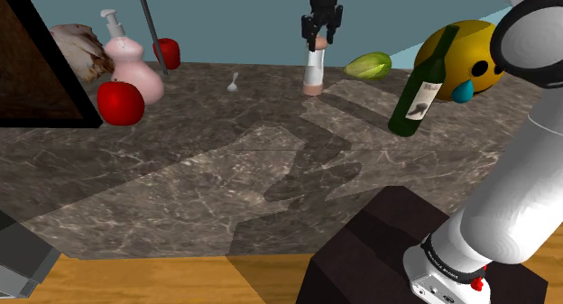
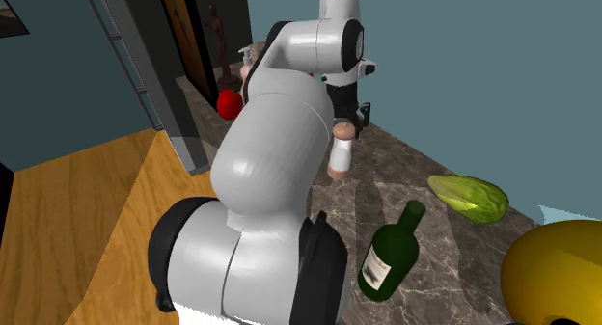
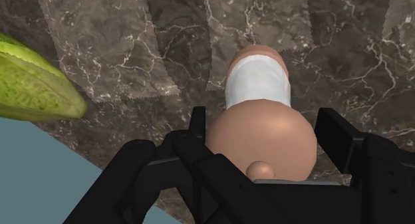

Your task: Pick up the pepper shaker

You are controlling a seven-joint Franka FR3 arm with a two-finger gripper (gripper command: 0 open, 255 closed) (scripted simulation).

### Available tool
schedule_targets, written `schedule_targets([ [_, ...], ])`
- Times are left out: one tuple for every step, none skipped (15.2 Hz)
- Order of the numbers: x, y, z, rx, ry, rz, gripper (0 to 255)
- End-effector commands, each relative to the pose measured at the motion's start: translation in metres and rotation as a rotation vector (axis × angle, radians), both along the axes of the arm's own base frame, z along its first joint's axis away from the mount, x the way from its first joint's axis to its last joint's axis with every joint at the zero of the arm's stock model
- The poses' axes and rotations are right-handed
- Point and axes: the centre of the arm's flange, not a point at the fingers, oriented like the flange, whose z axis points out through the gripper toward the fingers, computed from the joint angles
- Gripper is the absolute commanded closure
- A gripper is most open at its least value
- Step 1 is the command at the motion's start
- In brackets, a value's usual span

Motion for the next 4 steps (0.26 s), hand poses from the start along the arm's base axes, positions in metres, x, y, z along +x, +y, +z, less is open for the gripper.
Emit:
schedule_targets([
  [-0.0008, -0.0008, 0.0104, 0.000, 0.000, 0.000, 255],
  [-0.0008, -0.0008, 0.0157, 0.000, 0.000, 0.000, 255],
  [-0.0009, -0.0008, 0.0165, 0.000, 0.000, 0.000, 255],
  [-0.0008, -0.0008, 0.0165, 0.000, 0.000, 0.000, 255],
])
